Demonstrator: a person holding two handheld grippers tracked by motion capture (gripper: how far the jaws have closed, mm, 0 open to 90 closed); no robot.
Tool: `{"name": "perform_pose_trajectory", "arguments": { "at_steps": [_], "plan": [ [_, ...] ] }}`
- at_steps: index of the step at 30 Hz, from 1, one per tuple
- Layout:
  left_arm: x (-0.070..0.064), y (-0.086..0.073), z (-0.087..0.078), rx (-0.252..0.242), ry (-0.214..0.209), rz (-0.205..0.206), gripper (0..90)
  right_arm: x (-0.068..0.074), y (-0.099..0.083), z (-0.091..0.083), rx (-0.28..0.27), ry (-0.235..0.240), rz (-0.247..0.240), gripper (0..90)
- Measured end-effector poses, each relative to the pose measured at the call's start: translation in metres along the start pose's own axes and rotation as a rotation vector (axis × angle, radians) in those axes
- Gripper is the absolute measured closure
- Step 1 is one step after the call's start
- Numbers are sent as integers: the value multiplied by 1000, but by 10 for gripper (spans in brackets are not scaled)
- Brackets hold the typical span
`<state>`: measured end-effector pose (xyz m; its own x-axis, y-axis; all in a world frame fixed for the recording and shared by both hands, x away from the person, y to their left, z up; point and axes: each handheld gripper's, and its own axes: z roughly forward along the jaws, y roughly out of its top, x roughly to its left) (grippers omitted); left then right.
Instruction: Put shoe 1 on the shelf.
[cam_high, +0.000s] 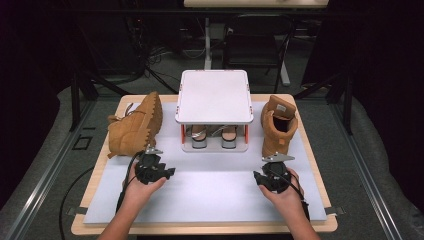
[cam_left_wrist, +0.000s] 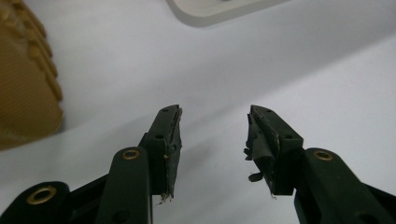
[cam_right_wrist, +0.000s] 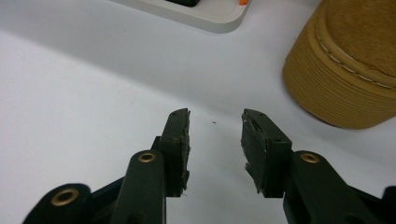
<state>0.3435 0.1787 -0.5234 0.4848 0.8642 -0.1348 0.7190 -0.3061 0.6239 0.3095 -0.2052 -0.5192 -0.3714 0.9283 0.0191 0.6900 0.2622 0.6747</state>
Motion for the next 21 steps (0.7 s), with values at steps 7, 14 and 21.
{"name": "perform_pose_trajectory", "arguments": {
  "at_steps": [7, 14, 21],
  "plan": [
    [21, -18, -8, -16, 26, -17, 512, -16, -12, -5, -56, -10, 61, 585],
    [34, -22, -10, -20, 34, -66, 536, -21, -18, 7, -51, -16, 76, 556],
    [39, -23, -13, -22, 34, -90, 570, -18, -19, 9, -59, -18, 51, 551]
  ]
}}
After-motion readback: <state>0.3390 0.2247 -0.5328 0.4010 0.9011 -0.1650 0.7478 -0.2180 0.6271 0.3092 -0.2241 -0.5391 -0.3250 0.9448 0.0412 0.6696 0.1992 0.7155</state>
